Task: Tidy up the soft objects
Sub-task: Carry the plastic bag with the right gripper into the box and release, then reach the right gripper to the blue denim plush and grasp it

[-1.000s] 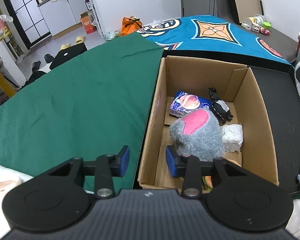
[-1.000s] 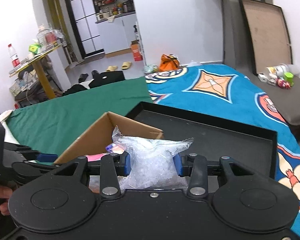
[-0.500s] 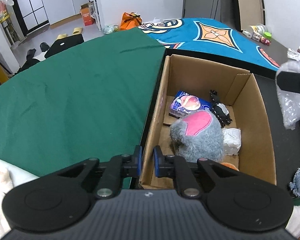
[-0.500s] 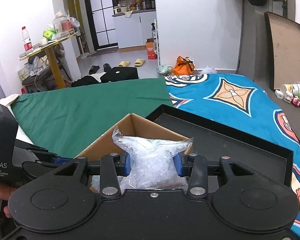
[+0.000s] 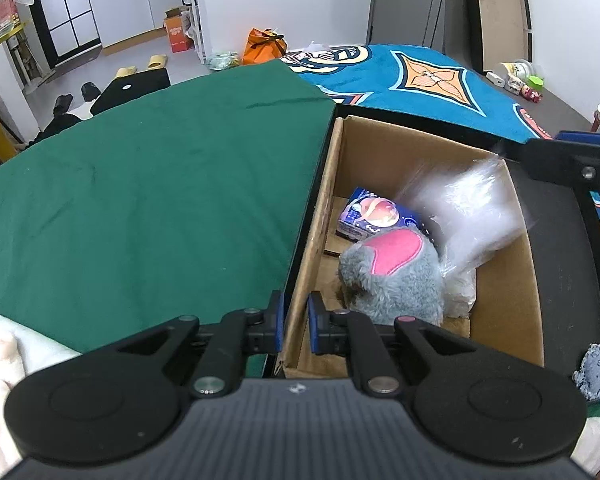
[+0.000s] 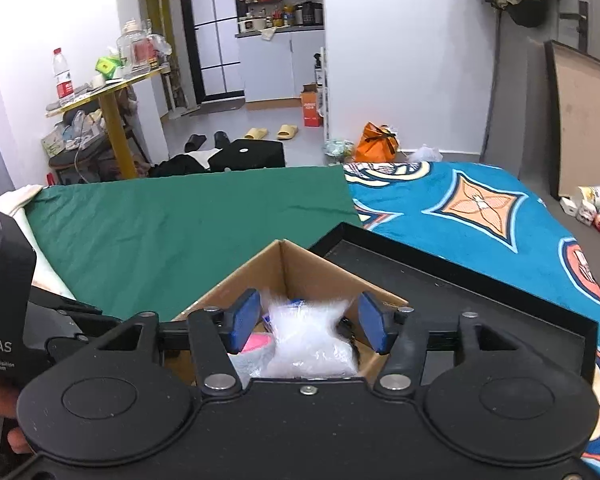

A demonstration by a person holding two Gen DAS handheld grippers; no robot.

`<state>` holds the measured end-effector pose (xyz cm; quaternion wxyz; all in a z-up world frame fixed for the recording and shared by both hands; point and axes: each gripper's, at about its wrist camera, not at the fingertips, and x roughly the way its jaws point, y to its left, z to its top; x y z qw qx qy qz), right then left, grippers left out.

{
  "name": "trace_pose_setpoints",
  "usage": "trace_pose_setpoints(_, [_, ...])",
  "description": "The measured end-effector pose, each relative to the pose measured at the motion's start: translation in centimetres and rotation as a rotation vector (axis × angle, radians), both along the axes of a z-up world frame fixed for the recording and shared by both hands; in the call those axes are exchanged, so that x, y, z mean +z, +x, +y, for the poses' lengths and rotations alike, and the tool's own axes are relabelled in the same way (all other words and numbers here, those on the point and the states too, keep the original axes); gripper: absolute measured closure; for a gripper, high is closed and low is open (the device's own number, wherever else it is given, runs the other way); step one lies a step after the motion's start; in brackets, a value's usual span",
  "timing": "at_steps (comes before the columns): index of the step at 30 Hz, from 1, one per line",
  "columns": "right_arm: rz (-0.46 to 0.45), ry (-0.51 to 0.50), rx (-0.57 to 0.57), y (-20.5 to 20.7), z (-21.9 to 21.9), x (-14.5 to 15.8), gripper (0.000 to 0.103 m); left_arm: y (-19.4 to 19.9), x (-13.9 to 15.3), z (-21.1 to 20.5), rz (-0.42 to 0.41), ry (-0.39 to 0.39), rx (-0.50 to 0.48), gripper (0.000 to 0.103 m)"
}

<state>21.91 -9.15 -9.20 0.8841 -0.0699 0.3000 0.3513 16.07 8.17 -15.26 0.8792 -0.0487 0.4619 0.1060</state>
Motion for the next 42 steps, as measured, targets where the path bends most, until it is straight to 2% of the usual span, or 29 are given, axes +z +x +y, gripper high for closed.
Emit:
trace_pose_setpoints(3, [0.021,0.021,-0.029,0.2,-1.6,0.3,0.045,0.0,0.2,-0.1,-0.006,0.014,-0.003,0.089])
trace_pose_setpoints(10, [0.096,-0.024,-0.120,0.8,-5.4,0.1,0.045,-0.3,0.5,-0.6,-0.017,0.042,-0.013,0.087])
trace_pose_setpoints(13, [0.131,-0.031,-0.164,1.1,-6.9,-0.1,0.045,-0.4,0.7,-1.2,-0.020,0.073,-0.030,0.077])
trace_pose_setpoints(15, [0.150,-0.022,-0.184,1.3,-7.8,-0.2,0.044,-0.5,0.9,-1.7,-0.024,0.101,-0.040,0.067])
trace_pose_setpoints(21, [0.224,-0.041,-0.236,1.4,-10.3,-2.2,0.041,-0.7,1.3,-2.5,-0.046,0.153,-0.064,0.049])
trace_pose_setpoints(30, [0.399,-0.088,-0.305,1.8,-13.2,-5.8,0.041,-0.3,1.1,-3.8,-0.019,0.227,-0.088,0.043])
trace_pose_setpoints(38, [0.476,-0.120,-0.320,1.9,-14.5,-8.4,0.042,0.1,0.7,-4.2,0.011,0.259,-0.081,0.042])
trace_pose_setpoints(40, [0.481,-0.127,-0.318,1.8,-14.8,-8.7,0.046,0.1,0.6,-4.2,0.022,0.264,-0.084,0.042])
trace_pose_setpoints(42, [0.492,-0.137,-0.316,1.7,-15.1,-9.2,0.054,0.1,0.5,-4.2,0.031,0.267,-0.083,0.042])
